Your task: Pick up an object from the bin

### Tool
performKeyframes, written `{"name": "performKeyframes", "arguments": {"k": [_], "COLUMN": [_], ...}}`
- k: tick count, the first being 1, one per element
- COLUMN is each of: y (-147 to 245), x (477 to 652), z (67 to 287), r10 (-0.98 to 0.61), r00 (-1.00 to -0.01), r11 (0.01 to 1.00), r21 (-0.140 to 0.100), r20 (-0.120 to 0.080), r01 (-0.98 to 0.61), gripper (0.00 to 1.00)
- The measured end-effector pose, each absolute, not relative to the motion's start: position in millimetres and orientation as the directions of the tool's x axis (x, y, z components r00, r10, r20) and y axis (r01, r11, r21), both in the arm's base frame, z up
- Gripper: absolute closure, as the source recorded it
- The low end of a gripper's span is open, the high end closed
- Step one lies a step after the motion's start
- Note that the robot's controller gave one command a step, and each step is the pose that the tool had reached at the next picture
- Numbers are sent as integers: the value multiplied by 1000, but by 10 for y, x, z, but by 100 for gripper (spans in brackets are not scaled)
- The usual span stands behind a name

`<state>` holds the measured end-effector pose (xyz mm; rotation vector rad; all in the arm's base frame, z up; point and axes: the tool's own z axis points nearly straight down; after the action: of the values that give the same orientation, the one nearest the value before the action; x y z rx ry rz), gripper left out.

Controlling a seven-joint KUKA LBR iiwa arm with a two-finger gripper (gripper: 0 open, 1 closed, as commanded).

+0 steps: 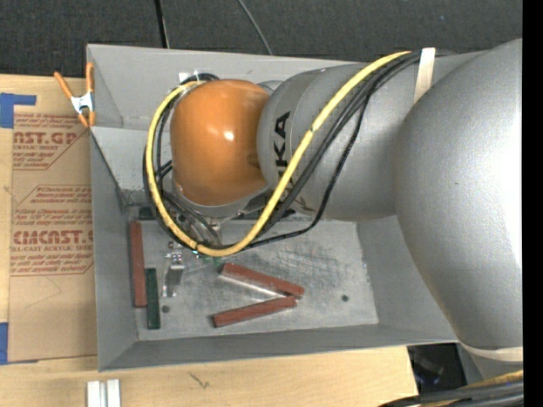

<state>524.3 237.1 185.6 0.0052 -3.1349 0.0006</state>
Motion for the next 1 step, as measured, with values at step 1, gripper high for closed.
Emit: {"name": "performKeyframes", "arguments": {"k": [1], "y": [2362], "x": [5266], "z": [1897], "r10": [-1], "r00": [-1000], "r11": [1000], "r21": [1], "r20": [0], "r01": [-1], "gripper": [0]}}
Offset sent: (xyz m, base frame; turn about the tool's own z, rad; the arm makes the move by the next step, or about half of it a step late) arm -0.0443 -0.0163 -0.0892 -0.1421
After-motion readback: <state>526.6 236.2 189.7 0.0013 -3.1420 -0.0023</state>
